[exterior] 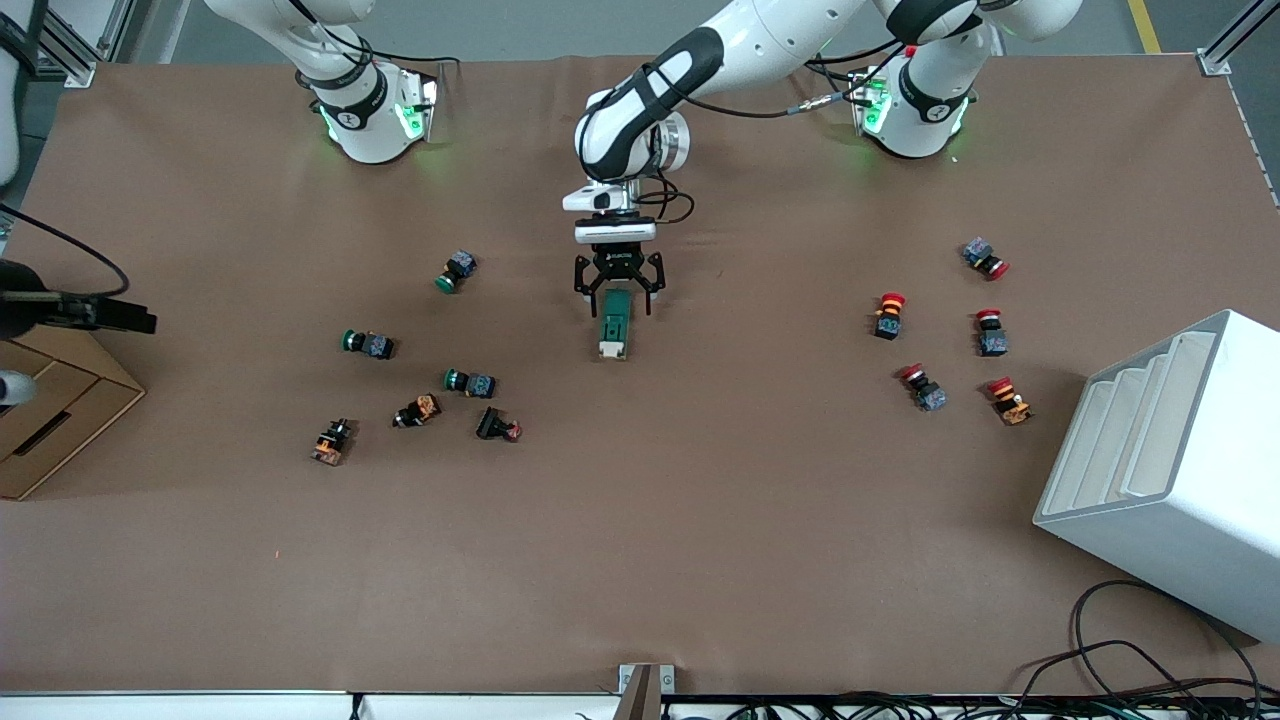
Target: Close load switch with both arms
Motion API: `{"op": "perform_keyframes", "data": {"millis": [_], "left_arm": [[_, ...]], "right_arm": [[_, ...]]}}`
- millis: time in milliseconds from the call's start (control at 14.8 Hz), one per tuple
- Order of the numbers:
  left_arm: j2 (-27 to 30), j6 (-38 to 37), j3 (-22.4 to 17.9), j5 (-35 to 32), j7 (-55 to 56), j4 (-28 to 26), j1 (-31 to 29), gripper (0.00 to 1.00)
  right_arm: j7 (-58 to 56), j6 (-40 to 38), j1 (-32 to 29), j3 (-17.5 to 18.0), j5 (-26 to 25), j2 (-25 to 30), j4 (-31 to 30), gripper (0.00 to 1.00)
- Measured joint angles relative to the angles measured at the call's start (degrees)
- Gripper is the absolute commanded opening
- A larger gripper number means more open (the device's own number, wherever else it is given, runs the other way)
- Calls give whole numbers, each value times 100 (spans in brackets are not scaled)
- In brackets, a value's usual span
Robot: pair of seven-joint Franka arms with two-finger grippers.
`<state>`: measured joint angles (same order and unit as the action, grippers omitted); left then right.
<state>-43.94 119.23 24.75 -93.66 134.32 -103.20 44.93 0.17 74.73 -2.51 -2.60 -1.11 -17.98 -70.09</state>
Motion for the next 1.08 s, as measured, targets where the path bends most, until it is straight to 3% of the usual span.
{"op": "perform_keyframes", "data": {"millis": [339,542,1085], "left_arm": [[22,63,6,665,-903,490,-290,98],[66,87,7,1689,-1742,993,-479,98],[986,99,18,4089,-4161,1493,-1473,99]], "right_arm": [[0,-305,84,140,3,42,117,100],[0,-279,101,143,3,347,22,100],[-1,538,103,153,3,1788,-1787,100]]}}
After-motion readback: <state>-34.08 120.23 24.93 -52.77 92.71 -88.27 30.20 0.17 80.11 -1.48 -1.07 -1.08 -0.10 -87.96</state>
